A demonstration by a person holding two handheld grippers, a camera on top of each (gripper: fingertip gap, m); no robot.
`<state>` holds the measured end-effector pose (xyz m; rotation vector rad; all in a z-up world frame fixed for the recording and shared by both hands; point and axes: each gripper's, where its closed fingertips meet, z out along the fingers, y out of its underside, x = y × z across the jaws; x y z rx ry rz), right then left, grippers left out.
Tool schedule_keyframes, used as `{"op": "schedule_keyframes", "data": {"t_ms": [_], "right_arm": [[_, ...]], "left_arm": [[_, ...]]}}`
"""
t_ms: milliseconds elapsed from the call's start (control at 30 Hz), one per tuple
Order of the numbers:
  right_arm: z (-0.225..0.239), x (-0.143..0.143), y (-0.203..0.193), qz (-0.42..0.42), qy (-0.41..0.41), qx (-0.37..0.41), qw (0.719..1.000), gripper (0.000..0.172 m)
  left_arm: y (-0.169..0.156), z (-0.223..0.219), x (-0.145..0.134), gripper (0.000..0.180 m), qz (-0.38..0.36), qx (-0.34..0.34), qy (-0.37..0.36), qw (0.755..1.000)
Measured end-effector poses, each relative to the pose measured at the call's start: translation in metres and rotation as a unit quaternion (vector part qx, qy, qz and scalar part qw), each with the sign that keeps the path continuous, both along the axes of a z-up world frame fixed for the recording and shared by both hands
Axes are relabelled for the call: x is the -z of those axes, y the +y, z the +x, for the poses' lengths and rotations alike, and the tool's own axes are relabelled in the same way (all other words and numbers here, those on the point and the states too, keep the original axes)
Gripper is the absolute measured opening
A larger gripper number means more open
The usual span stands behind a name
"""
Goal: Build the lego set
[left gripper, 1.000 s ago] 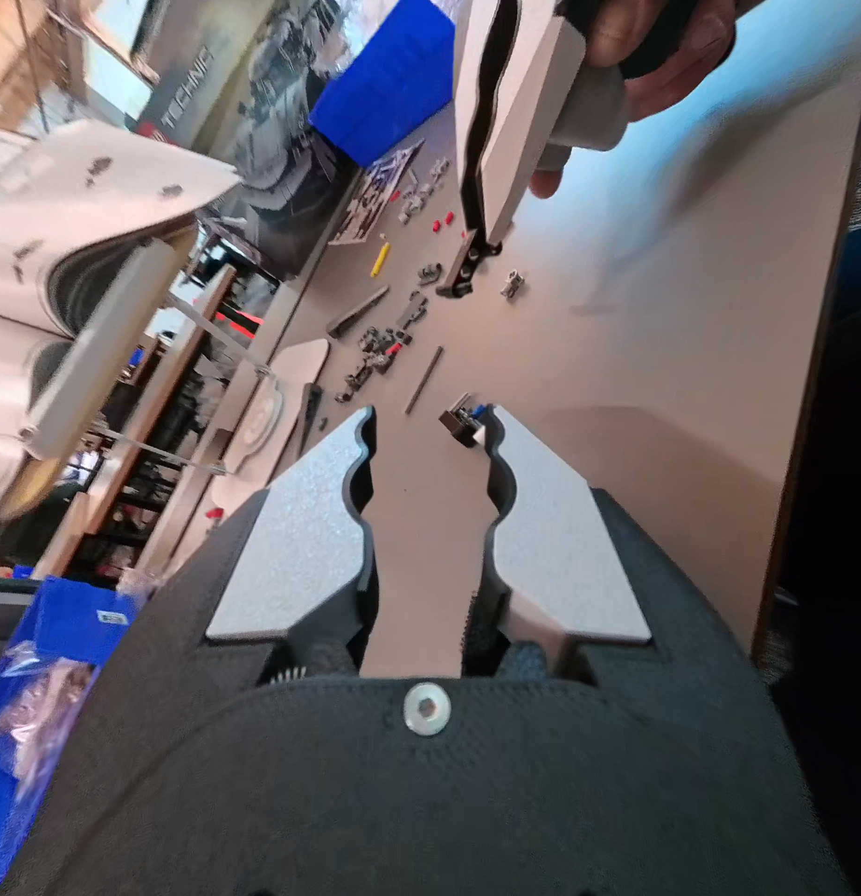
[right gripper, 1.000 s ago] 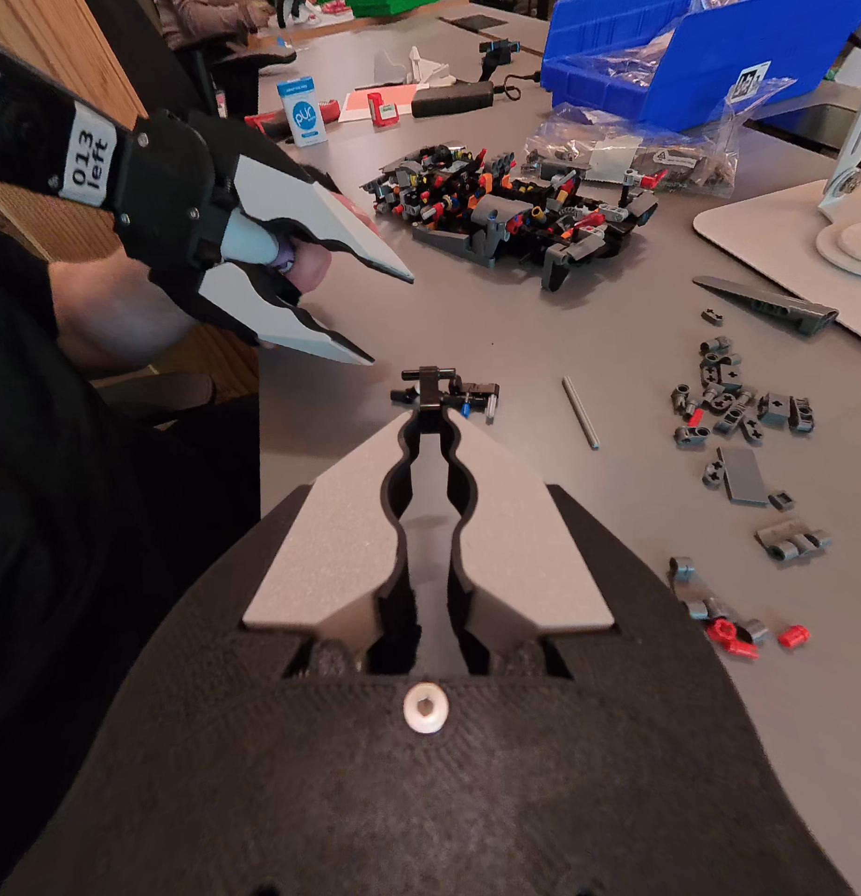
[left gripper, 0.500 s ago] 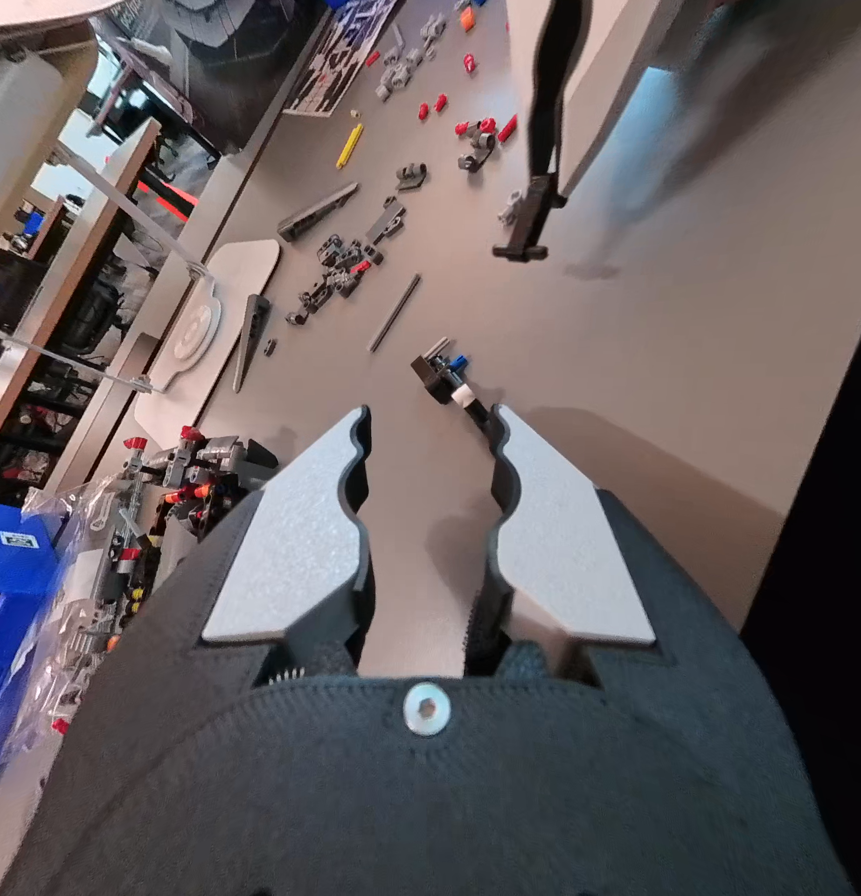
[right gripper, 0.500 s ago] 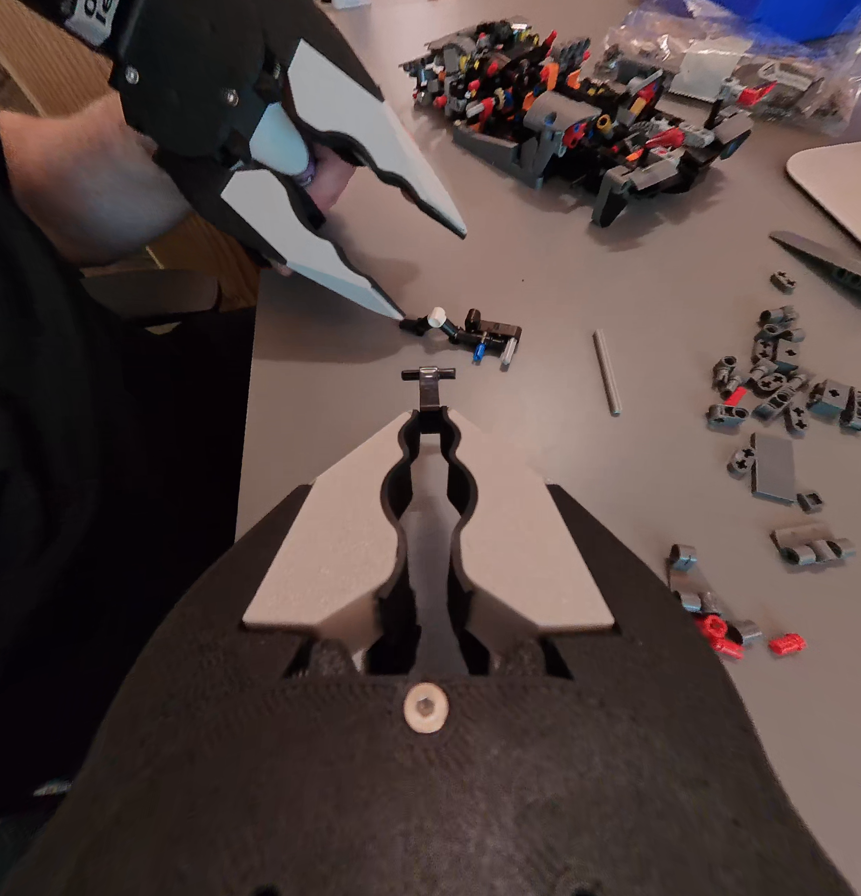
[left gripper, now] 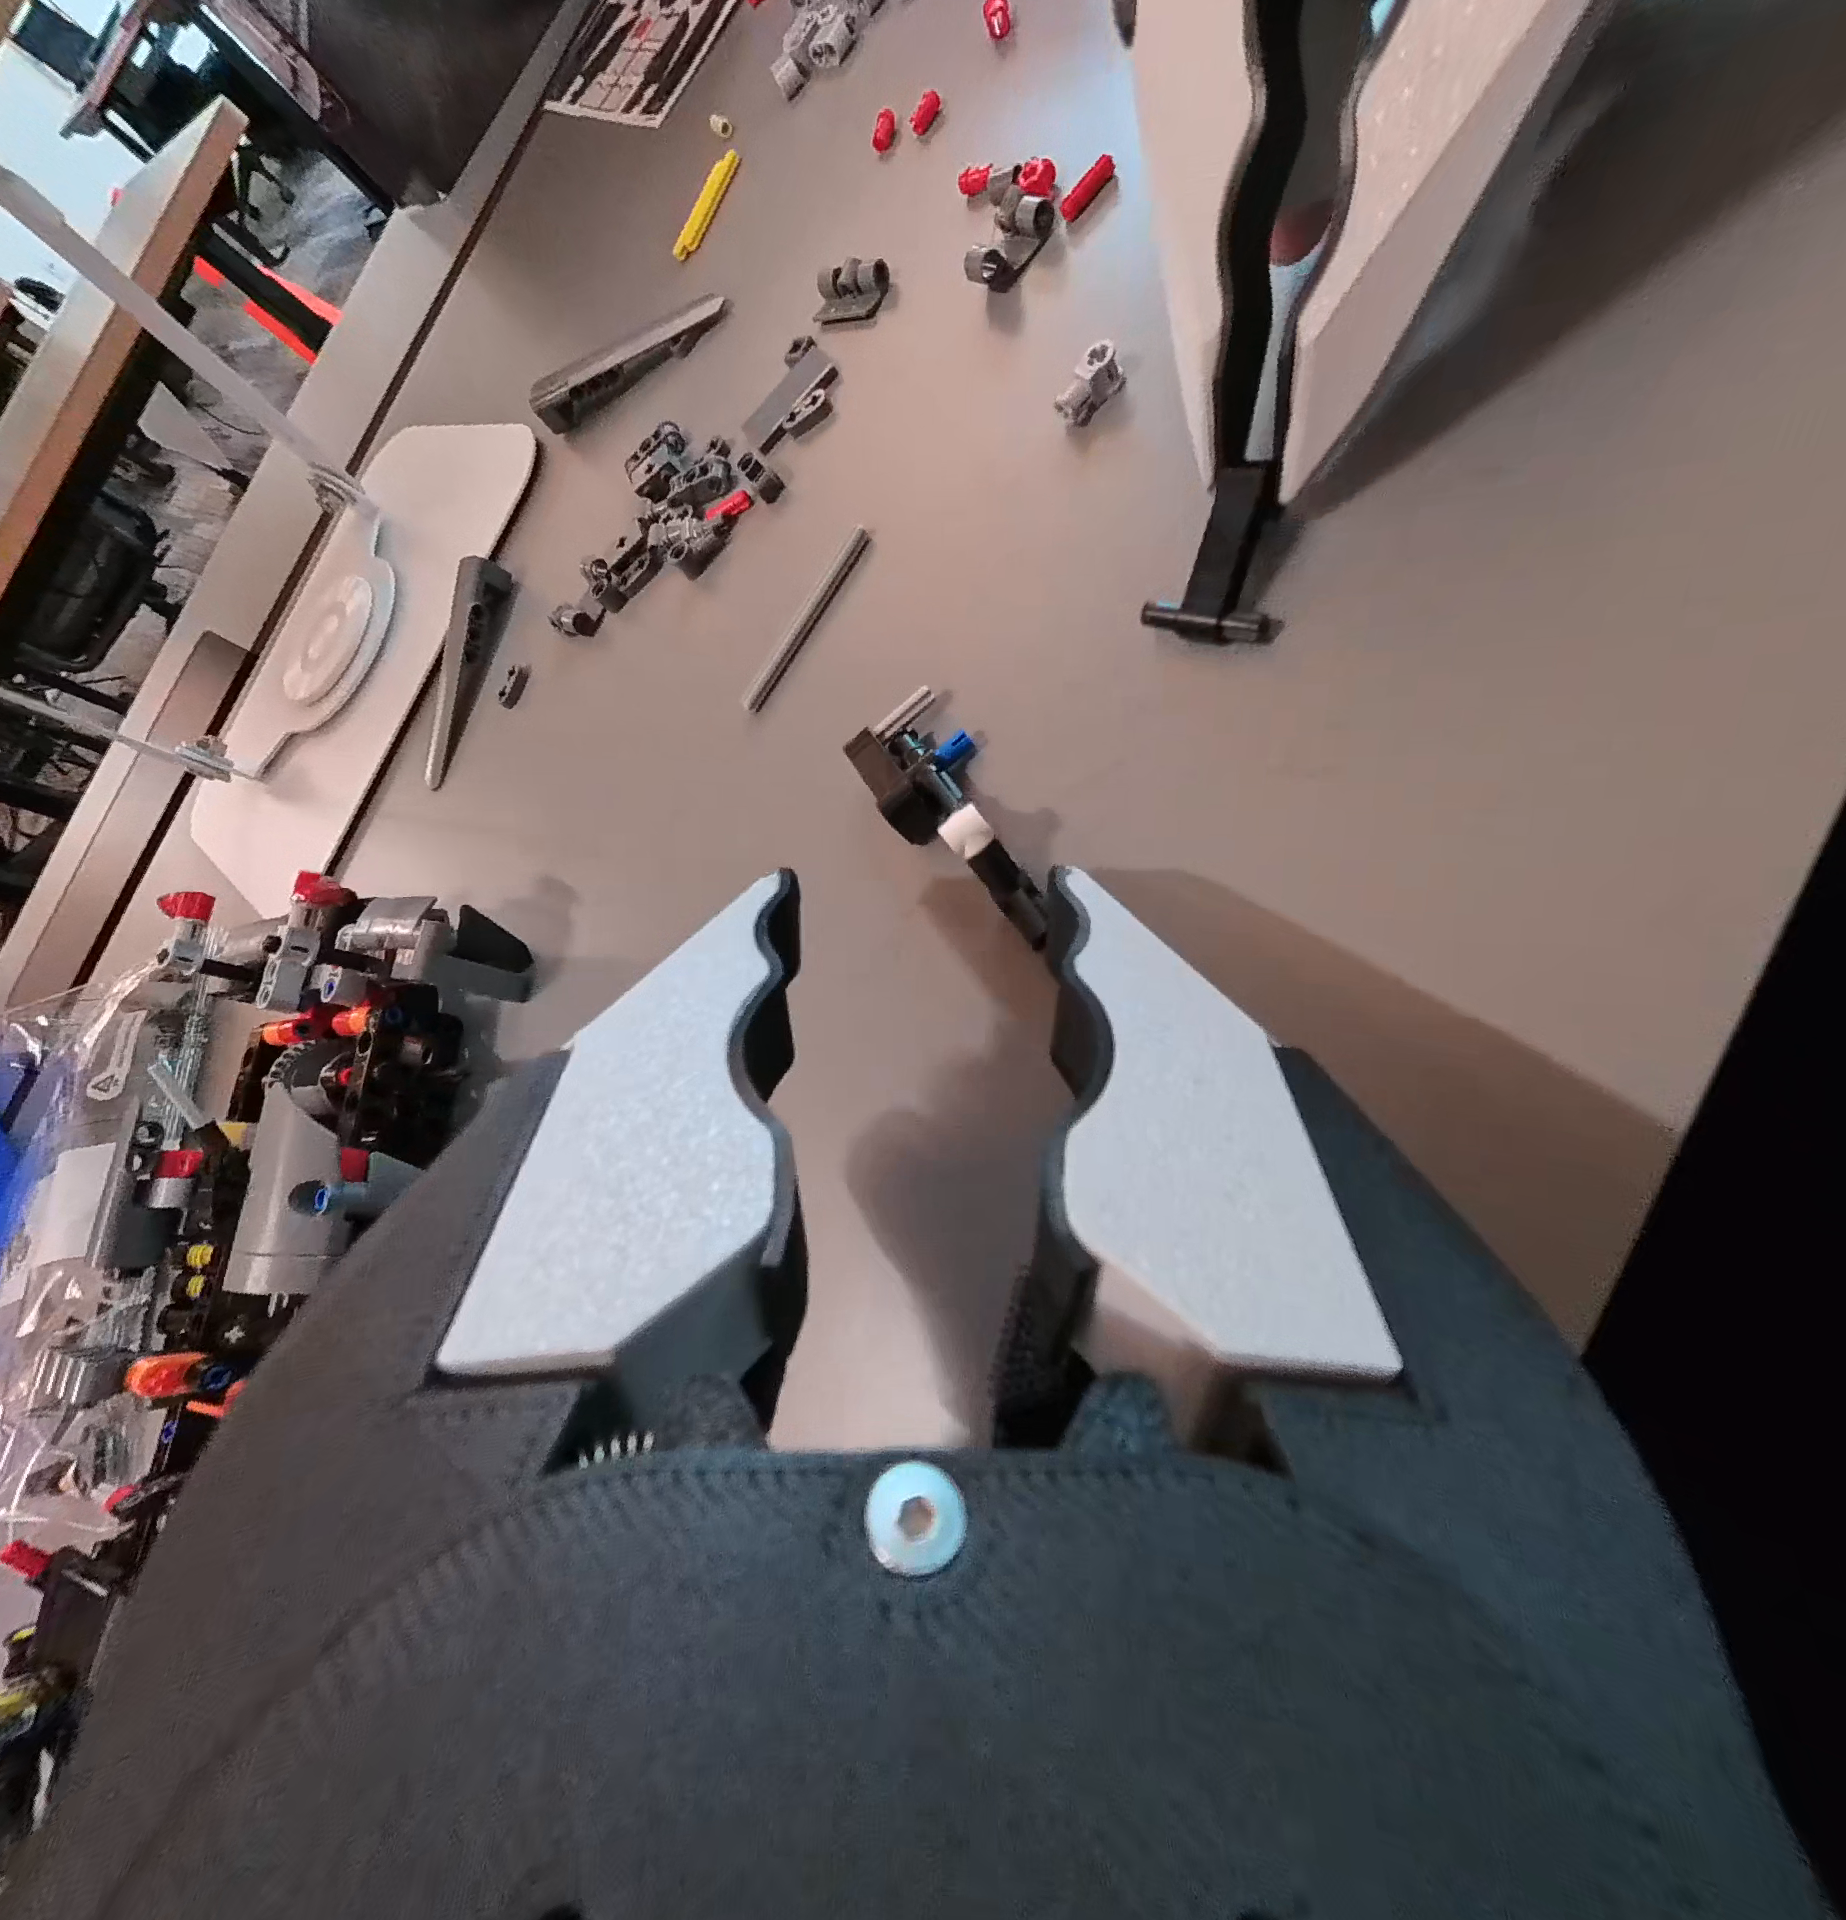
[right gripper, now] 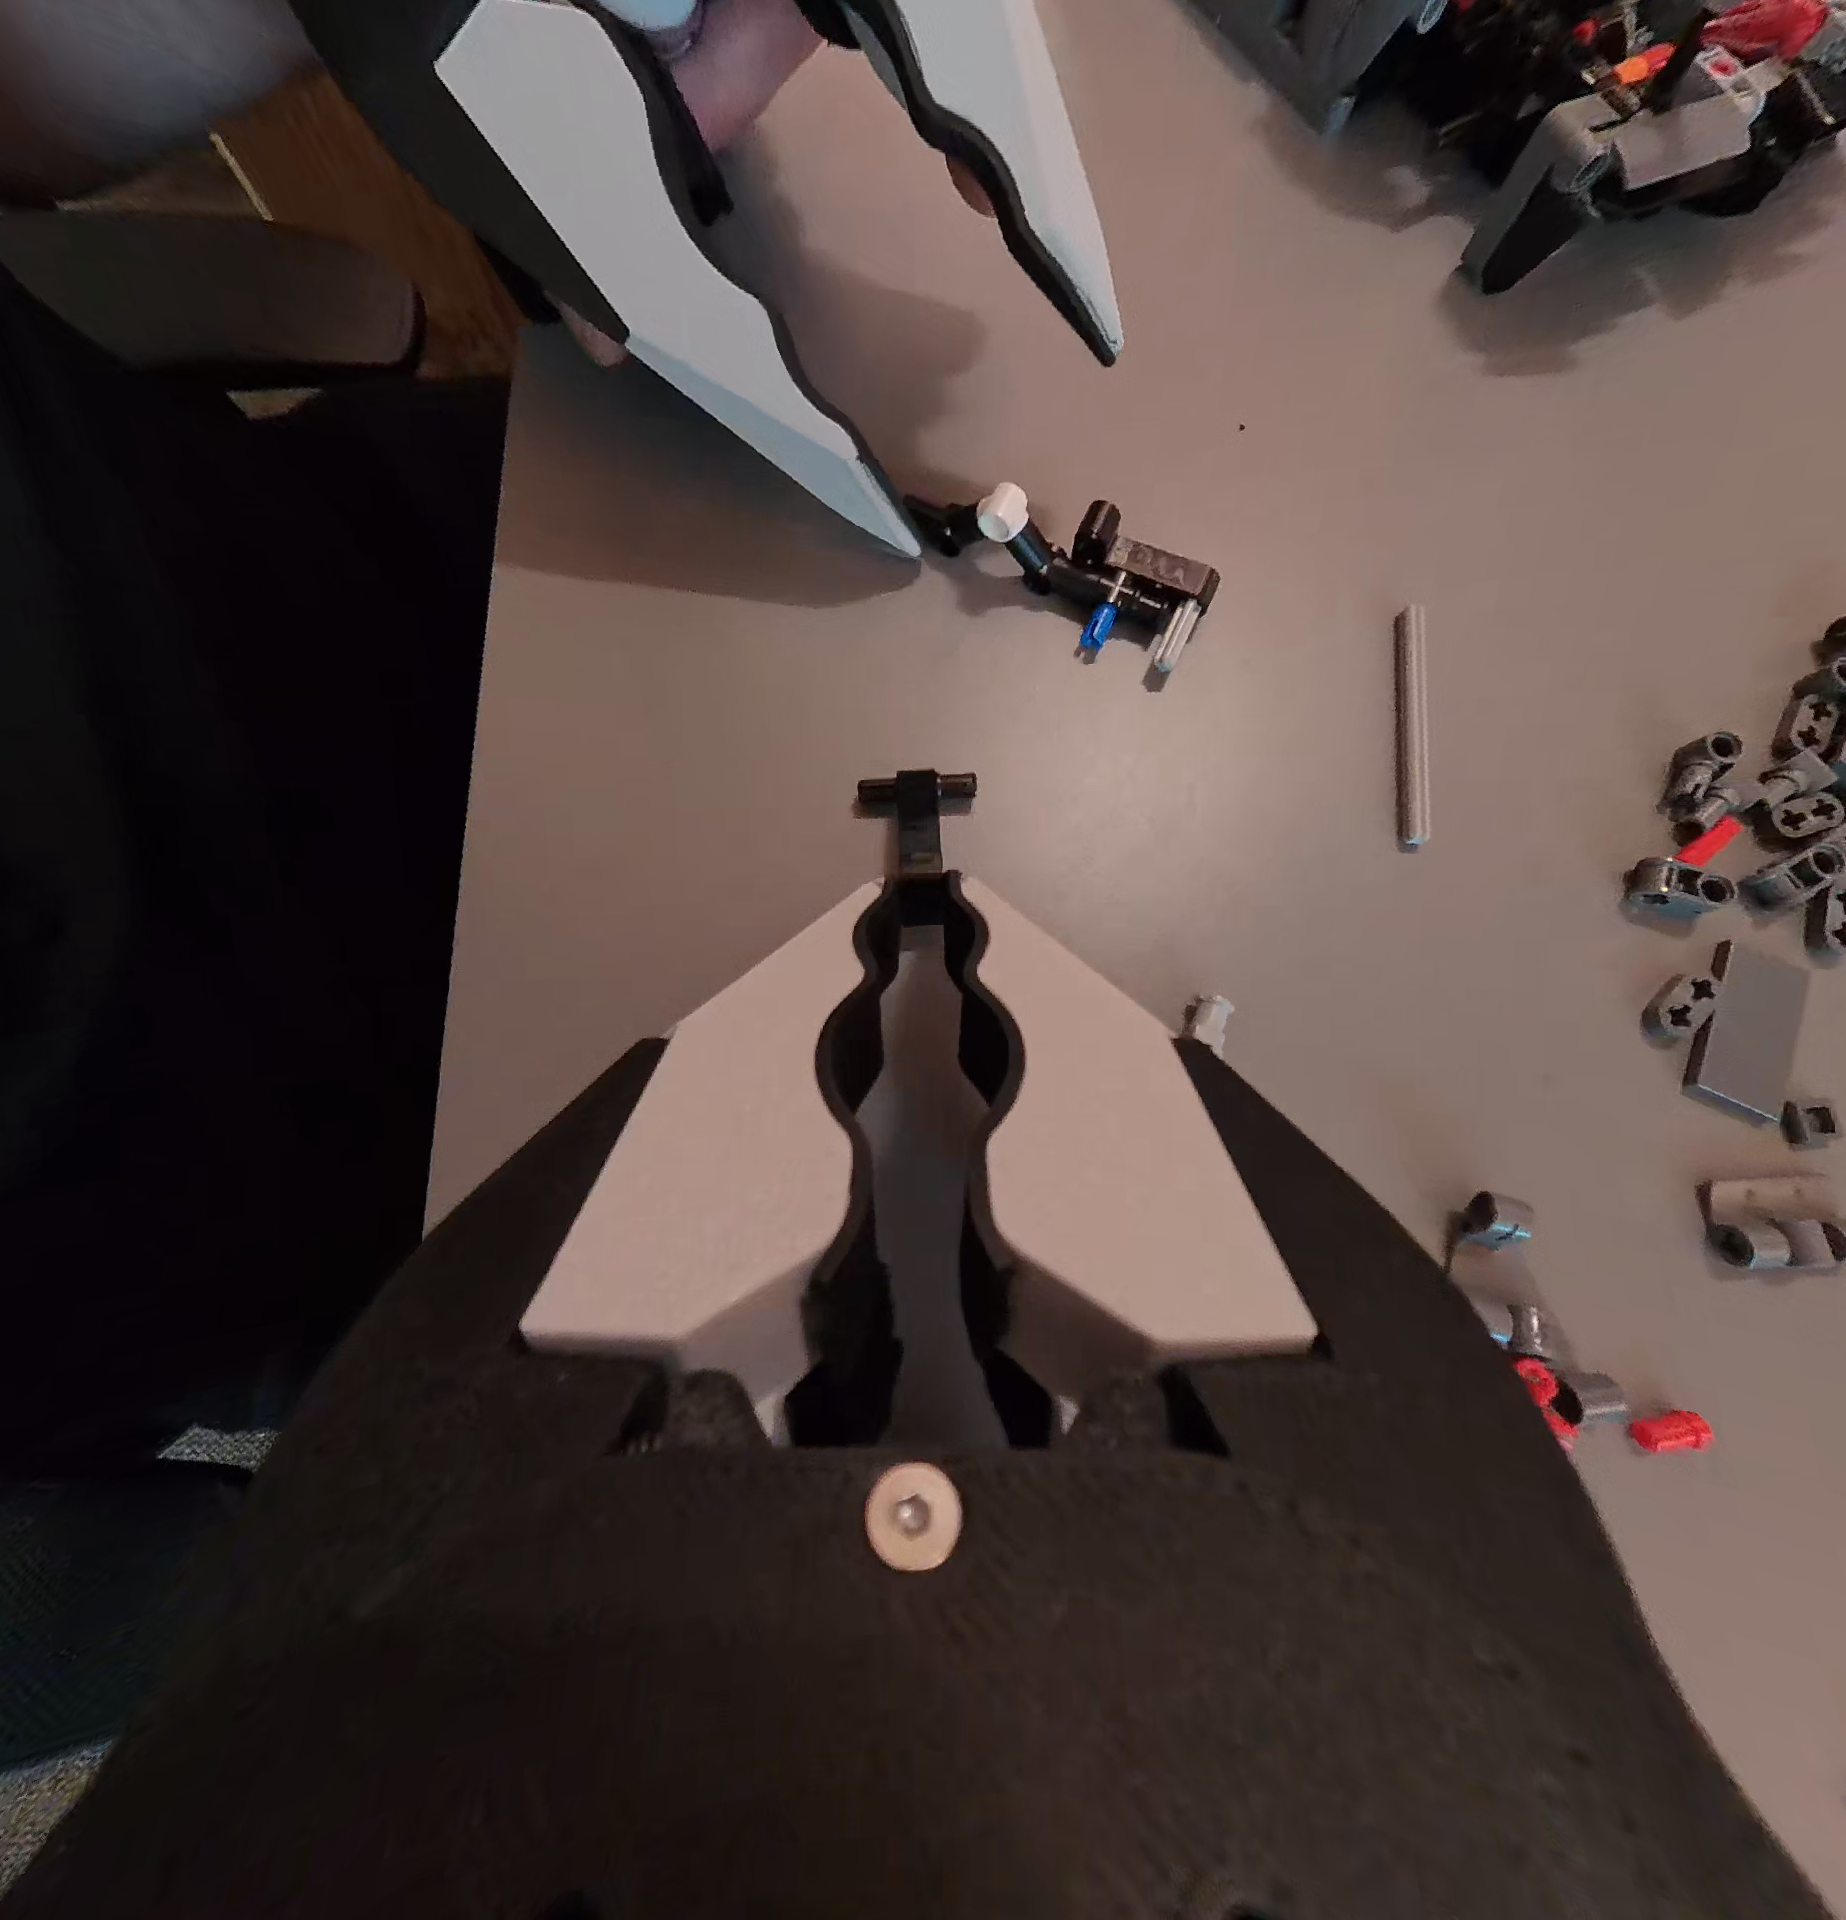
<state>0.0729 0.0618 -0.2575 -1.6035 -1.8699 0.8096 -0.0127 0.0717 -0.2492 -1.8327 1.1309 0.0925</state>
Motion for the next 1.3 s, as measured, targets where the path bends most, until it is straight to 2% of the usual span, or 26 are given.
{"op": "schedule_keyframes", "data": {"t_ms": [100,300,467,633,933,1300], "right_arm": [[0.000,0.001,0.000,0.002,-0.003,0.000,1.000,0.005],[0.000,0.004,0.001,0.005,-0.006,0.000,1.000,0.017],[-0.003,0.001,-0.002,0.010,-0.002,-0.007,1.000,0.009],[-0.006,0.002,-0.002,0.017,0.000,-0.009,1.000,0.005],[-0.014,-0.008,-0.003,0.027,0.017,-0.011,0.999,0.004],[-0.033,-0.010,0.003,0.035,0.014,-0.011,0.999,0.004]], "left_arm": [[0.002,0.002,0.002,0.043,-0.007,-0.007,-0.002,1.000],[0.009,0.001,0.006,0.029,-0.013,-0.017,0.009,1.000],[0.015,-0.003,0.009,0.018,-0.008,-0.014,0.032,0.999],[0.020,-0.007,0.010,0.015,-0.008,0.000,0.037,0.999],[0.019,-0.004,0.002,0.034,-0.007,0.069,0.041,0.997],[0.023,-0.001,0.007,0.027,-0.010,0.134,0.068,0.989]]}}
